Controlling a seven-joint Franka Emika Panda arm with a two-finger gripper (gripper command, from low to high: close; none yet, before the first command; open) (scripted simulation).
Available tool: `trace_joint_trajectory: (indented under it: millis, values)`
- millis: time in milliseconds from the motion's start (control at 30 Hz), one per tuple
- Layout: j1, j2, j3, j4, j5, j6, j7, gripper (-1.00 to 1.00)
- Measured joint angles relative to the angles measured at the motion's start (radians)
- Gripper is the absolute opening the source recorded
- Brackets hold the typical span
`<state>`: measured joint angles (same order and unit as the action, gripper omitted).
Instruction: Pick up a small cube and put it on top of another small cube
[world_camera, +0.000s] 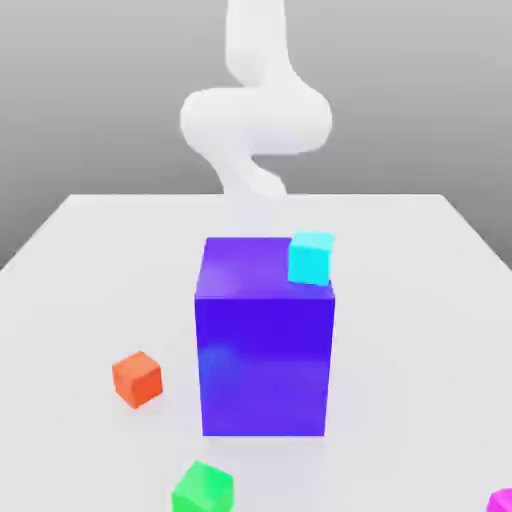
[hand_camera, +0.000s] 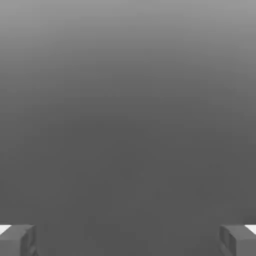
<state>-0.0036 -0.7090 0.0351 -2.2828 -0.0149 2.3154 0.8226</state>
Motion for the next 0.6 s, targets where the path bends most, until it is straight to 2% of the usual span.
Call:
trace_joint_trajectory:
  millis: [600]
  values:
    - [0.034,0.659,0.222,0.126,-0.18,0.106,0.214,0.0]
